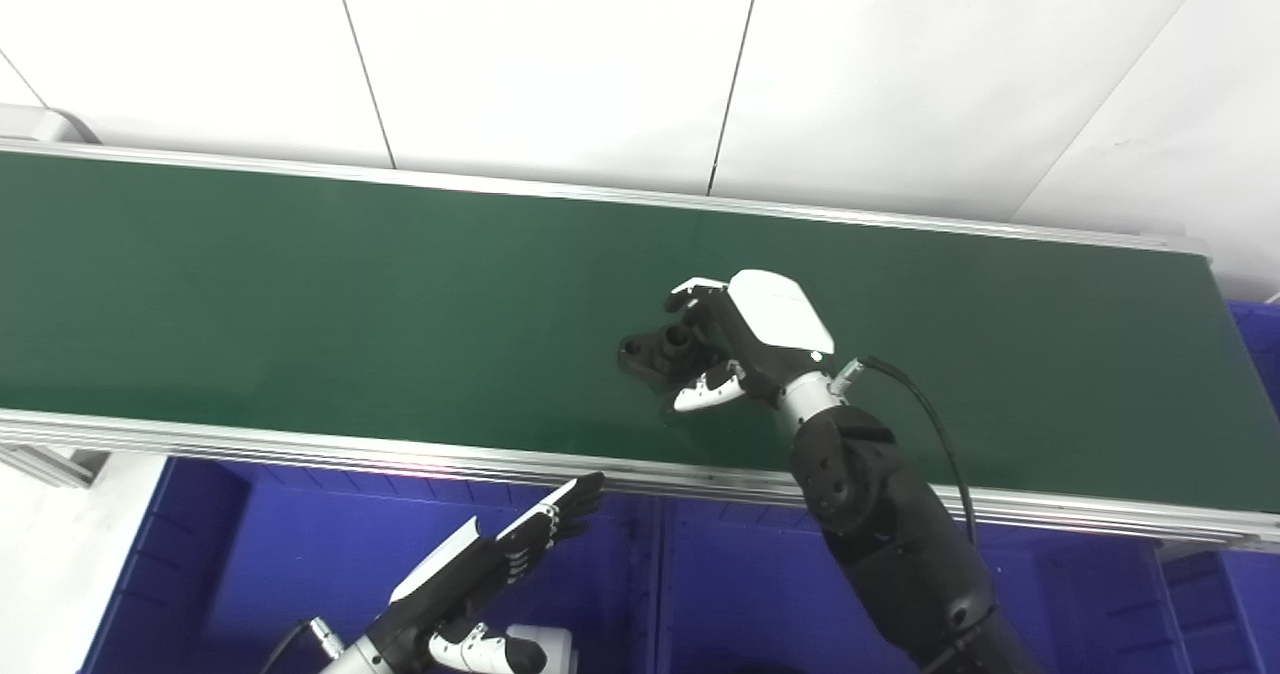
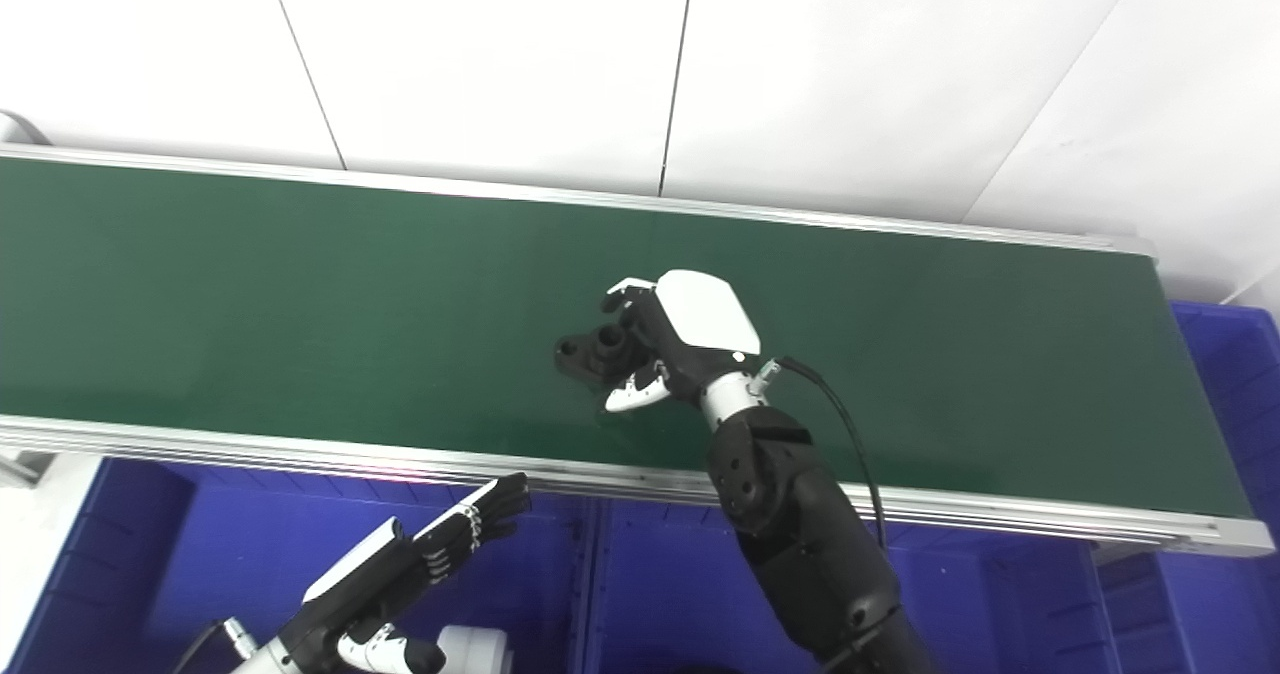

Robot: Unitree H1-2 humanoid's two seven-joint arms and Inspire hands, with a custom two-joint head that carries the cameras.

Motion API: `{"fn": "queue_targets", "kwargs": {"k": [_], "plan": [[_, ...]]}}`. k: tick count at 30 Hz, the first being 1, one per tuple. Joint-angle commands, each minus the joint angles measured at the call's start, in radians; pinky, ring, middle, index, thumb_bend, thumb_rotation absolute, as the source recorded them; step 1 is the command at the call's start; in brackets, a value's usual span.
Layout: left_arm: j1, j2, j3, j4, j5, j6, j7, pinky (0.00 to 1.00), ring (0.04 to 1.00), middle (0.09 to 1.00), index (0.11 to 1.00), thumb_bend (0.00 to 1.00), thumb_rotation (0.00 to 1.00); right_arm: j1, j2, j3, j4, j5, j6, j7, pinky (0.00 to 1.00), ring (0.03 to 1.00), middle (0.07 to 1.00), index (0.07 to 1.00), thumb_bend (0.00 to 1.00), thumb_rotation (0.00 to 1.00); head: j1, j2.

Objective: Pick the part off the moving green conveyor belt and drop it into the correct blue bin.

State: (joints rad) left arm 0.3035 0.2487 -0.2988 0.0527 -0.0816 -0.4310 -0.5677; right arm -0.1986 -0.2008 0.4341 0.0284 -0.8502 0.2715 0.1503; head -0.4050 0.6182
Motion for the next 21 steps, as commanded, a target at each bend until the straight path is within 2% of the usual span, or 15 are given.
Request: {"fn": "queue_targets", "kwargs": {"k": [1, 9, 11, 14, 20, 21], "plan": [[0.003, -0.006, 0.000, -0.032, -0.006, -0.038, 0.003, 0.97, 0.998, 0.999, 0.996, 0.81, 0.70, 0.011, -0.008, 0.021, -0.018, -0.002, -0.022, 0.020, 0.35, 0.389, 0.484, 0.512, 0.53, 0.00, 0.001, 0.001], [0.003, -0.010, 0.004, -0.035, 0.000, -0.038, 0.009, 0.95, 0.984, 0.988, 0.996, 0.80, 0.70, 0.010, -0.047, 0.050, -0.046, -0.045, -0.007, 0.041, 0.29, 0.372, 0.482, 0.490, 0.52, 0.00, -0.006, 0.002], [0.003, -0.014, 0.006, -0.032, -0.002, -0.038, 0.010, 0.95, 0.978, 0.983, 0.993, 0.81, 0.70, 0.006, -0.056, 0.056, -0.053, -0.060, -0.006, 0.050, 0.29, 0.373, 0.439, 0.522, 0.52, 0.00, -0.005, 0.002], [0.004, -0.018, 0.010, -0.032, -0.005, -0.038, 0.010, 0.95, 0.977, 0.982, 0.990, 0.81, 0.69, 0.009, -0.064, 0.055, -0.063, -0.072, -0.008, 0.052, 0.30, 0.380, 0.428, 0.536, 0.52, 0.00, -0.007, 0.004], [0.002, -0.014, 0.008, -0.026, -0.018, -0.038, 0.002, 0.95, 0.989, 0.997, 0.998, 0.82, 0.70, 0.026, -0.071, 0.055, -0.085, -0.087, -0.007, 0.067, 0.31, 0.392, 0.431, 0.541, 0.52, 0.00, -0.006, 0.005], [0.002, -0.013, 0.008, -0.025, -0.021, -0.038, 0.001, 0.96, 0.990, 0.999, 0.999, 0.82, 0.69, 0.031, -0.070, 0.054, -0.093, -0.087, -0.005, 0.068, 0.30, 0.379, 0.462, 0.511, 0.52, 0.00, -0.006, 0.005]]}}
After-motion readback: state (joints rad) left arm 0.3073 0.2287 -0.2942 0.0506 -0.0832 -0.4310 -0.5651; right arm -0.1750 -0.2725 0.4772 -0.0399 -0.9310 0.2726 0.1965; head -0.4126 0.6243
